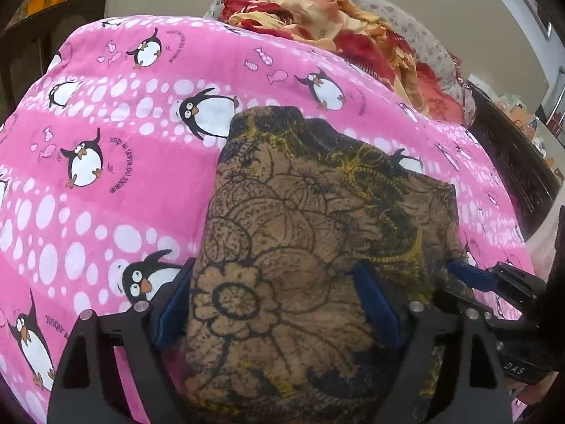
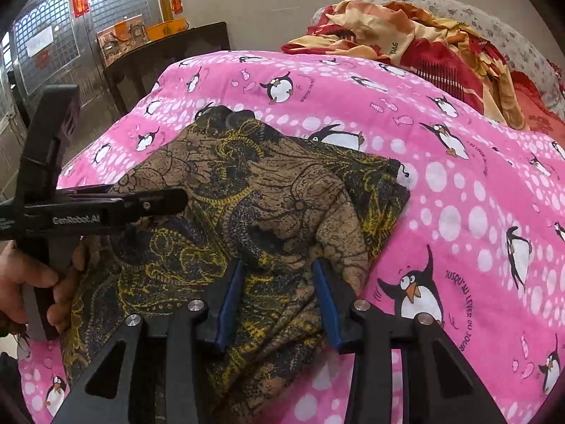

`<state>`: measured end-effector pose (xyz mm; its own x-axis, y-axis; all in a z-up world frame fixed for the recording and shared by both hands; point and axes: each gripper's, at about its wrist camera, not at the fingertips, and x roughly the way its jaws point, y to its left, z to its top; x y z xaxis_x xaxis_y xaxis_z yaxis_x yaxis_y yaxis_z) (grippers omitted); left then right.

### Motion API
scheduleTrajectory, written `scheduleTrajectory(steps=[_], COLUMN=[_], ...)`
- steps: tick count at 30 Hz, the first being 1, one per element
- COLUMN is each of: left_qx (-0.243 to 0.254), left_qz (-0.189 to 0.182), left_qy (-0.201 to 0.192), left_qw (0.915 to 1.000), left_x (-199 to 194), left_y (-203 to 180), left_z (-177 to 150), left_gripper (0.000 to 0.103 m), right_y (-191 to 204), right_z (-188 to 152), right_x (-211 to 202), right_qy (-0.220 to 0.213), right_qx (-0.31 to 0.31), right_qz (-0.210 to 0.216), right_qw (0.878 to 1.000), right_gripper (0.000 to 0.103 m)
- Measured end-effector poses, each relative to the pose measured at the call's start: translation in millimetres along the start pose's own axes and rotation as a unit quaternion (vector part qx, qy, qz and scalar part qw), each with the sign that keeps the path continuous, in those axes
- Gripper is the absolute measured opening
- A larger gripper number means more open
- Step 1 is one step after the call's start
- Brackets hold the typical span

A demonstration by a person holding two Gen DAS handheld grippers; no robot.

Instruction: Fold small clothes

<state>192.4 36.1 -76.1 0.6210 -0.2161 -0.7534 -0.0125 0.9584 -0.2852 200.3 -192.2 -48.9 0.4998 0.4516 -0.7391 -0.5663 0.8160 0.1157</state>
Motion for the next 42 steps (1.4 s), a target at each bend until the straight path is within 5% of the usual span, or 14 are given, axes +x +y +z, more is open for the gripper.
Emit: scheduleTrajectory(steps=[3,8,11,13,21,25,31,34,37,42], left_qx=[0.003,0.006,0.011,0.019,0.032,0.045,0.027,0.024,0.02,-0.001], left_qz=[-0.002,0.002,0.0,-0.005,0.005,0.006,0.0,-0.002,-0.006,-0.028], left_qy=[0.002,0.004,0.01,0.023,0.039,0.046,0.027,0.026,0.024,0.002], left_qw=[1.0,1.0,0.9999,0.9996,0.9987,0.9979,0.9993,0.9994,0.9995,0.9996], left_x=[1,2,5,10,15,16,14,13,11,-11], left_y=[-1,-2,-5,-11,-16,-18,-16,-16,-15,-6], left_z=[1,-1,2,6,9,9,8,8,6,11], left_gripper=[0.089,0.091,0.097,0.103,0.103,0.103,0.103,0.103,0.103,0.103], right_y=[21,78,89,80,84,88,110,121,105,97], right_z=[8,-17,-50,-67,-74,-60,-44,-43,-71,-86], right_x=[-21,-69,-35,-34,-36,-42,-100,-85,-38,-44], right_qy=[-0.002,-0.02,0.05,0.009,0.008,0.014,-0.07,-0.03,0.085,0.05], right_qx=[-0.024,-0.116,-0.147,-0.106,-0.111,-0.106,-0.071,-0.066,-0.05,-0.02], right_qz=[0.002,0.062,0.014,0.019,0.024,0.02,0.054,0.06,-0.021,-0.007], right_qw=[1.0,0.991,0.988,0.994,0.993,0.994,0.994,0.996,0.995,0.999], right_gripper=[0.044,0.045,0.067,0.071,0.087,0.087,0.087,0.08,0.071,0.073])
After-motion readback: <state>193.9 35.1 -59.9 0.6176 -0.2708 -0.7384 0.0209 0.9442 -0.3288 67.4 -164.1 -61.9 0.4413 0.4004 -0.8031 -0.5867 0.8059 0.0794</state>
